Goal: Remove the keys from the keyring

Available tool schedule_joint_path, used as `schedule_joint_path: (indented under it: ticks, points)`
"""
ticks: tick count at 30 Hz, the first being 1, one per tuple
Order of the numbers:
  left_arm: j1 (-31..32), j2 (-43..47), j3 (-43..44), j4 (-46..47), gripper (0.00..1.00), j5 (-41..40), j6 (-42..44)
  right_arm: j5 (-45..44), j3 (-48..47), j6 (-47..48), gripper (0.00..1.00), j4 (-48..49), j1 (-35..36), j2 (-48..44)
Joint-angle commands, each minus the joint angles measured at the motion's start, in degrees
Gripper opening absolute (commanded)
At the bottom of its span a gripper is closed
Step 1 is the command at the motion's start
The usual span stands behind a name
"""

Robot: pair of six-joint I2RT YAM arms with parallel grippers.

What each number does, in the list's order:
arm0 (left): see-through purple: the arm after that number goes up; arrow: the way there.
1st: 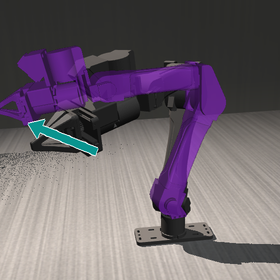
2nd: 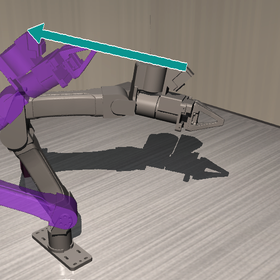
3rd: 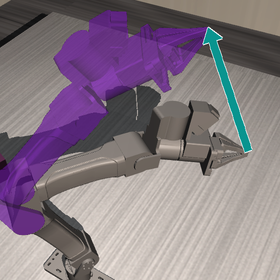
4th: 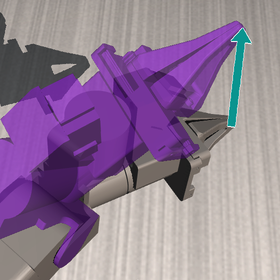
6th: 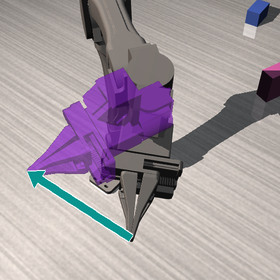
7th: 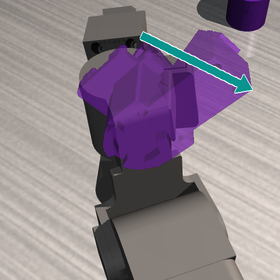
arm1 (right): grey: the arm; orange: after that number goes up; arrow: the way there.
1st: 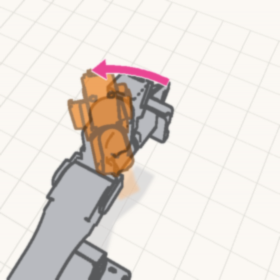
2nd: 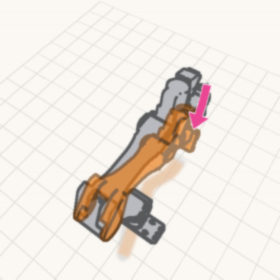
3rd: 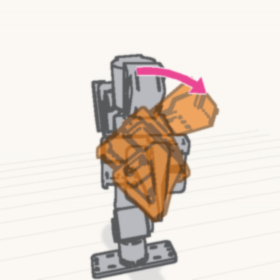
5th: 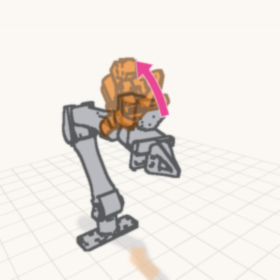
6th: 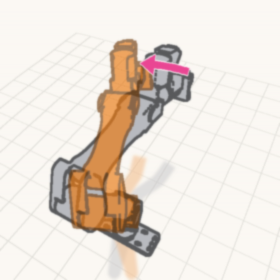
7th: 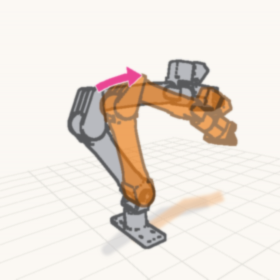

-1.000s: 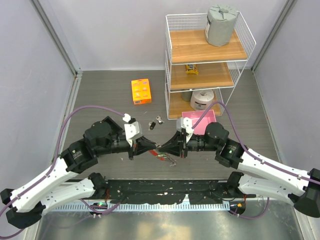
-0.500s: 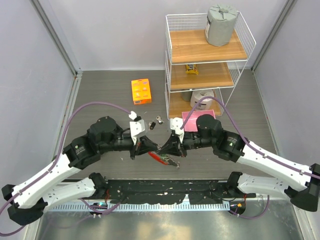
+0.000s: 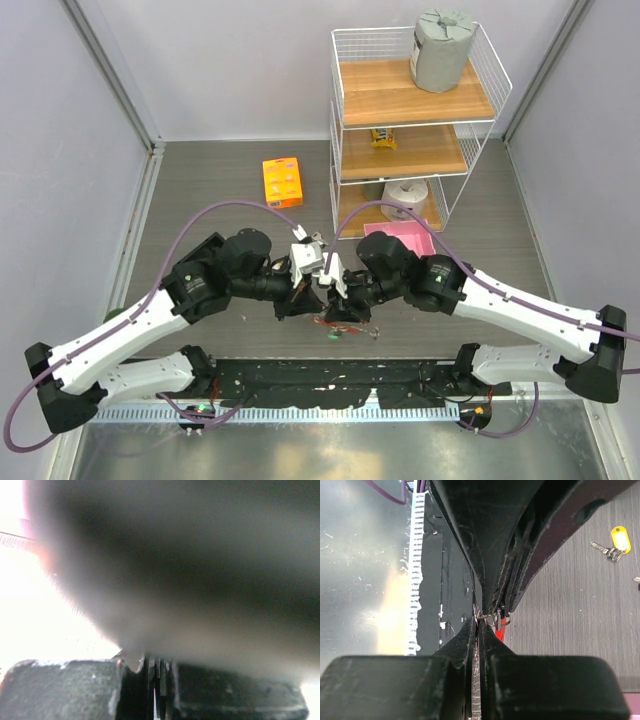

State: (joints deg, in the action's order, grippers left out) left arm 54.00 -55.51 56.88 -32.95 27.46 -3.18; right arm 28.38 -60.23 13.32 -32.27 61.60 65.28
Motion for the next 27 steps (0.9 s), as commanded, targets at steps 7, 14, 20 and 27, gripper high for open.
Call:
schedule_joint_path:
  ticks: [7,14,20,27]
  points:
    - [-3.3,2.5,-0.5,6.9,0.0,-9.1,-4.6,3.5,1.9,-0.5,0.05,11.9,1.9,-5.3]
    - [-6.2,2.2,-3.4,11.8,0.0,-4.8,-10.9,2.8,5.1,-2.0,0.23,14.2,1.9,-6.6]
    - [-6.2,6.9,-6.0,17.3,0.0,-1.7,-9.6,-0.8,9.8,-4.6,0.42,20.5,1.5,-10.0]
    - [-6.2,11.0,-7.0,19.7,0.0,2.1,-7.4,-3.1,13.1,-7.6,0.48,26.3,0.3,-11.8]
